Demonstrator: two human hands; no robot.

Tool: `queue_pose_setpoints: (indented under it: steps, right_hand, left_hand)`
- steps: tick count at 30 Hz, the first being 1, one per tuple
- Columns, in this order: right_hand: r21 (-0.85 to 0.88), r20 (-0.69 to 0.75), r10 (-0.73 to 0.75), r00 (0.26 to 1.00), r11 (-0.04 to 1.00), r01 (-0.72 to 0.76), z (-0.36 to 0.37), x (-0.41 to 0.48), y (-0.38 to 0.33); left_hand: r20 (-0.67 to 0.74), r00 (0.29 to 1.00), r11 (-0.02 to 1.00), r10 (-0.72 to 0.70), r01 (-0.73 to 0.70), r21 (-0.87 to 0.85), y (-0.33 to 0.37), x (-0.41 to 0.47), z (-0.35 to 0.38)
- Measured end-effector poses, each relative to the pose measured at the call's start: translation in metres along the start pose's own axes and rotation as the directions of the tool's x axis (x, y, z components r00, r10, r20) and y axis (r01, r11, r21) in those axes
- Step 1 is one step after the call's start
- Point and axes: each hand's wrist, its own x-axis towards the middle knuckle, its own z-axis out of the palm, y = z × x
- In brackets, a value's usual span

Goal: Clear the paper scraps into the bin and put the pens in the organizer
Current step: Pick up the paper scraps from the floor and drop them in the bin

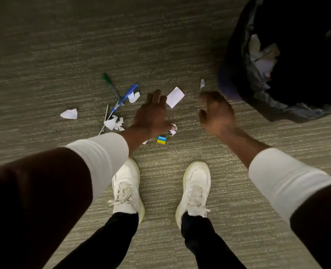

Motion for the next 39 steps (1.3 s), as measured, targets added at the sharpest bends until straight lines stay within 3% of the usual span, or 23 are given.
queue_pose_setpoints:
  steps: [4,10,18,22,26,31,34,39]
  right_hand:
    - [-0.221,0.119,0.021,0.993,0.975,0.006,0.034,0.042,0.022]
    - [-0.262,0.142,0.037,0.989,0.965,0.001,0.062,0.092,0.036]
    - [-0.318,0.173,0.023,0.985,0.947,0.034,0.089,0.079,0.036]
    - [-0.383,0.131,0.018,0.991,0.923,0.034,0.098,0.054,0.028]
    - [-0.399,0.136,0.075,0.988,0.917,-0.015,0.109,0.034,0.027]
    - [-0.395,0.168,0.054,0.984,0.919,0.017,0.117,0.020,0.035]
    - [-0.377,0.153,0.011,0.988,0.925,0.048,0.119,0.017,0.039]
    - [-0.278,0.161,0.072,0.984,0.960,-0.025,0.117,0.015,0.034]
  left_hand:
    - [0.033,0.984,0.977,0.177,-0.179,0.116,-0.012,0.026,0.036]
    - [0.019,0.955,0.942,0.295,-0.294,0.162,-0.016,0.054,0.075]
    - [0.047,0.957,0.902,0.287,-0.287,0.322,0.000,0.048,0.094]
    - [0.044,0.970,0.924,0.241,-0.243,0.294,-0.005,0.033,0.098]
    - [0.054,0.956,0.926,0.287,-0.291,0.238,-0.019,0.021,0.101]
    - [-0.021,0.963,0.912,0.268,-0.247,0.326,-0.040,-0.005,0.103]
    - [-0.027,0.979,0.946,0.201,-0.187,0.265,-0.041,-0.012,0.107]
    - [-0.022,0.993,0.990,0.112,-0.110,0.088,-0.031,-0.026,0.114]
